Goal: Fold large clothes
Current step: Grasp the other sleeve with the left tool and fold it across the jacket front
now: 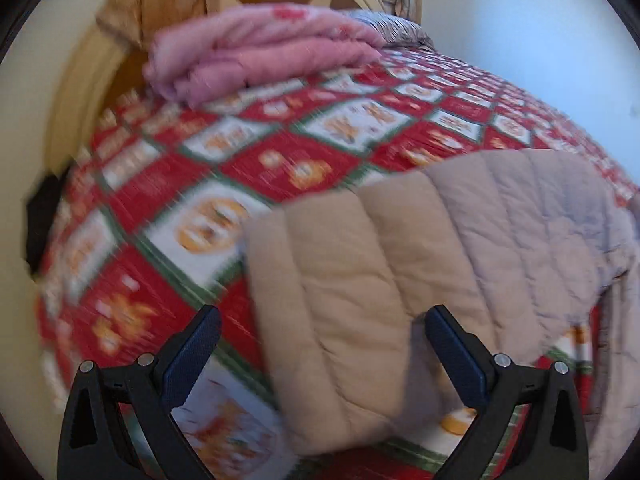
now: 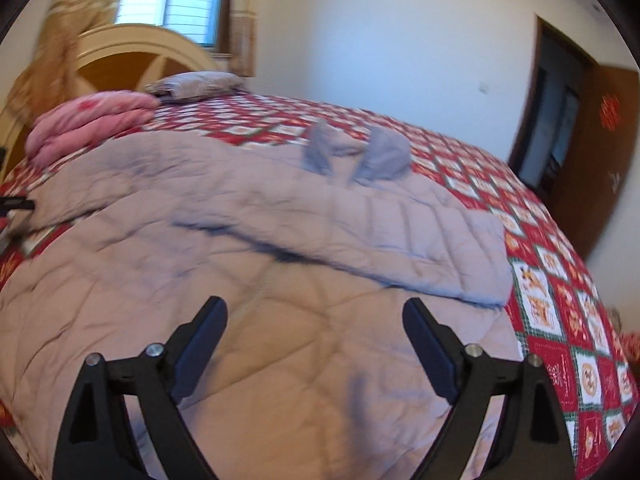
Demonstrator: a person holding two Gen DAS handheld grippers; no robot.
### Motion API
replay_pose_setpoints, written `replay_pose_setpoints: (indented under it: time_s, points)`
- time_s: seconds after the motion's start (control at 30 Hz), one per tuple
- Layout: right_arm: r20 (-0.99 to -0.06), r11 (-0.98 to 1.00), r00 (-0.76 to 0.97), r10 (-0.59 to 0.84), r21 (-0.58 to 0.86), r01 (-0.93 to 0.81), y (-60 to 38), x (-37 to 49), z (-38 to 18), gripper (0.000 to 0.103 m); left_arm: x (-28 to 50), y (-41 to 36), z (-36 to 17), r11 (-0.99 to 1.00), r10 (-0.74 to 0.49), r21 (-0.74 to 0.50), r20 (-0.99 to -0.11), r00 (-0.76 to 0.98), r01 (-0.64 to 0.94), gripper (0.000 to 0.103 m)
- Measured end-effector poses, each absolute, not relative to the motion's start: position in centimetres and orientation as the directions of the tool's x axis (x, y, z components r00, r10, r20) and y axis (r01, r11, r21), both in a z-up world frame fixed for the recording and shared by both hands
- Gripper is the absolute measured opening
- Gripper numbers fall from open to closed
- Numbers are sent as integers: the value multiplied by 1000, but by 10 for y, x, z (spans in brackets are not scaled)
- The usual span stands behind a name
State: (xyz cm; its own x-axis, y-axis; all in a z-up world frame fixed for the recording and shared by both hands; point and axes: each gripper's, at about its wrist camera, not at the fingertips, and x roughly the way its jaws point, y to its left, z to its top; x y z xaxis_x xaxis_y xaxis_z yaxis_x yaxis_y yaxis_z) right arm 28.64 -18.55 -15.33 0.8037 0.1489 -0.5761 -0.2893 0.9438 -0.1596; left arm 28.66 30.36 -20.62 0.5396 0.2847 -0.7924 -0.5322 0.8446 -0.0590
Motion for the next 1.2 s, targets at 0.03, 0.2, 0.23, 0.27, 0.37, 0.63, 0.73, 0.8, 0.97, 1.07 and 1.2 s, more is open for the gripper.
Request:
replay_pose_setpoints:
  time_s: [0.03,0.2,0.23,0.27,0.37,0.63,0.73,0.8,0.97,1.07,1.2]
  points:
    - [-570,937,808,150,-178,-299,-181,282,-153,92,288,302,-209,840,277,-75,-791,545,-537,102]
    - [-528,940,836,149,-186,-285,-183,267,-144,92,296,278,-203,873,264,-65,-771,579,-484,12]
    - [-521,944,840,149,-177,-277,-186,265,-142,92,296,276,-199,881,230,-92,-774,589,-465,11]
    - [-509,951,848,146,-165,-262,-192,263,-139,92,295,274,-194,884,238,-78,-772,589,-460,9]
    - [-486,966,865,123,-141,-216,-206,258,-132,92,286,275,-169,883,294,-43,-725,623,-467,9]
    - [-493,998,870,-21,-61,-10,-265,263,-127,94,270,228,-53,919,361,42,-489,794,-393,8]
    - [-521,996,848,-93,-45,82,-289,269,-131,94,272,180,-18,954,291,62,-427,856,-294,8]
    - [-540,992,834,-113,-18,123,-306,269,-134,94,278,139,-1,974,227,76,-398,889,-214,8]
    - [-550,987,826,-124,19,161,-334,259,-138,94,291,32,8,986,98,162,-361,927,-41,8]
    - [-548,984,826,-137,20,176,-348,252,-140,94,297,-33,-1,974,48,224,-353,934,34,8]
    - [-547,978,824,-144,46,202,-367,244,-145,94,303,-106,-26,958,-35,247,-394,918,143,8]
